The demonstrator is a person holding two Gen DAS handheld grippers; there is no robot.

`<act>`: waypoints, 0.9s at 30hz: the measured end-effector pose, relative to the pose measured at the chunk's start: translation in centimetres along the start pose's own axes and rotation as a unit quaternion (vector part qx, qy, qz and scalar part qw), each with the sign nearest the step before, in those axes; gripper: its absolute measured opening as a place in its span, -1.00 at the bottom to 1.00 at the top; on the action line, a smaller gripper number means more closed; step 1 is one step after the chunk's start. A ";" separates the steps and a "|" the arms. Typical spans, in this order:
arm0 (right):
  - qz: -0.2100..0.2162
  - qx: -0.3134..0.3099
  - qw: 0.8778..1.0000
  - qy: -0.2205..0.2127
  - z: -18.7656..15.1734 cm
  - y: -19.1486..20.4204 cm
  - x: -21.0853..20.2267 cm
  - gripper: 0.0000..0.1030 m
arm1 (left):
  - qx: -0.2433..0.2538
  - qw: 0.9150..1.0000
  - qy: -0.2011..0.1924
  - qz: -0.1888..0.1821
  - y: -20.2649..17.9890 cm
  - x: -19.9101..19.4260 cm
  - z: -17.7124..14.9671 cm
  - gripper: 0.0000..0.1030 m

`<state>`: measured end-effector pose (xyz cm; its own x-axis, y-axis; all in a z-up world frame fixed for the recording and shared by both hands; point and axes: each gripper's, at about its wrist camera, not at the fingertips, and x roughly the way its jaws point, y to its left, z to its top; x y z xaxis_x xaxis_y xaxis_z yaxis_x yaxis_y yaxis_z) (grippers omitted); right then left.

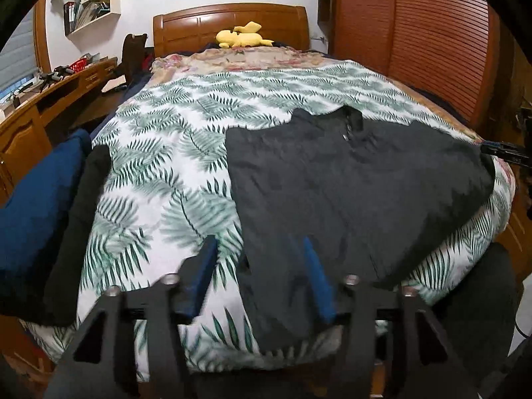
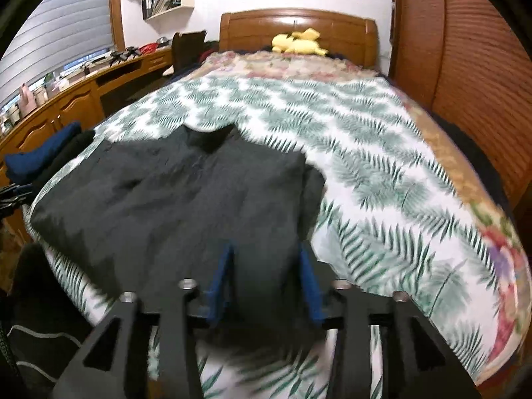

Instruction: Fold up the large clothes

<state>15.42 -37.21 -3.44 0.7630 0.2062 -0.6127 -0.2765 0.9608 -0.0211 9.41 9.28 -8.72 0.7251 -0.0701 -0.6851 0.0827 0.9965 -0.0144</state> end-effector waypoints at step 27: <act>0.005 -0.027 0.996 0.088 9.2 -1.9 20.1 -0.82 | 0.000 0.995 0.097 -0.021 4.2 17.7 10.2 0.15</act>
<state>36.69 -33.15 -8.43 0.6477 0.1749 -0.7415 -0.3179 0.9466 -0.0545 29.60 11.78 -13.51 0.5756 -0.1005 -0.8115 0.1098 0.9929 -0.0451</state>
